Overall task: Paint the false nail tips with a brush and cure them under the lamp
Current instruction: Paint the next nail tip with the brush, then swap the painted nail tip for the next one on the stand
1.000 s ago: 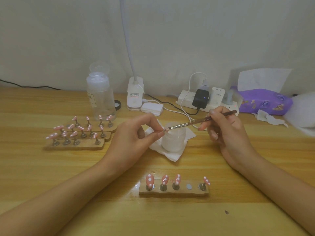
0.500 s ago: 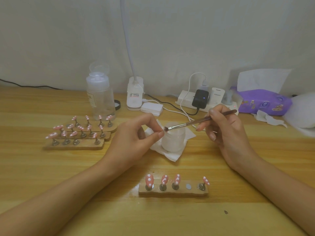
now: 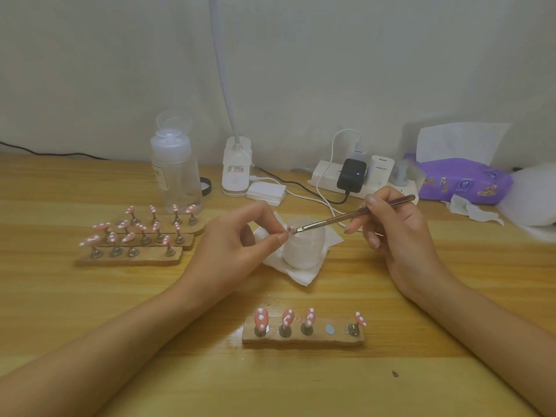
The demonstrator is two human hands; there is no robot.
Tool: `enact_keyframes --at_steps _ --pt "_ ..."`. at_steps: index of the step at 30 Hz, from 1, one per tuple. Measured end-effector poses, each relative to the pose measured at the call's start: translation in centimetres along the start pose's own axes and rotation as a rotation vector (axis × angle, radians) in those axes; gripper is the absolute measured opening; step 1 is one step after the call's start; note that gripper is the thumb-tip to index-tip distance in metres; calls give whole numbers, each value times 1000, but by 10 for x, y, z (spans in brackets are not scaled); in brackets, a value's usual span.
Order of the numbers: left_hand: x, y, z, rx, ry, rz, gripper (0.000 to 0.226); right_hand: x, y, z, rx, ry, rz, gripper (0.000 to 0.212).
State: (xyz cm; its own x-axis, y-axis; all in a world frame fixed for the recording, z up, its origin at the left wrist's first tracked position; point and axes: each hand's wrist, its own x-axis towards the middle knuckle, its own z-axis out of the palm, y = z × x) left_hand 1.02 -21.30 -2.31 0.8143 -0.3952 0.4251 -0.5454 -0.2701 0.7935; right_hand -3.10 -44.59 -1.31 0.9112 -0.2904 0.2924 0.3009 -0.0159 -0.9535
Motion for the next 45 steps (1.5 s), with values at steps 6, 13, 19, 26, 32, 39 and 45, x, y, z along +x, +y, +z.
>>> enact_keyframes --at_steps 6,13,19,26,32,39,45 --pt "0 7 -5 -77 78 63 3 1 -3 1 95 111 64 33" --pt "-7 48 -13 -181 131 209 5 2 -3 0 136 118 92 28" --pt "-32 72 9 194 -281 348 11 2 -2 -2 143 125 100 26" --pt "-48 68 27 444 -320 306 11 3 0 -3 151 109 102 27" --pt "-42 68 22 447 -308 194 18 4 1 -4 159 109 106 28" --pt "-43 62 22 513 -368 111 7 4 1 -4 164 105 105 27" --pt "-46 63 29 588 -331 155 17 6 1 -4 190 122 123 26"
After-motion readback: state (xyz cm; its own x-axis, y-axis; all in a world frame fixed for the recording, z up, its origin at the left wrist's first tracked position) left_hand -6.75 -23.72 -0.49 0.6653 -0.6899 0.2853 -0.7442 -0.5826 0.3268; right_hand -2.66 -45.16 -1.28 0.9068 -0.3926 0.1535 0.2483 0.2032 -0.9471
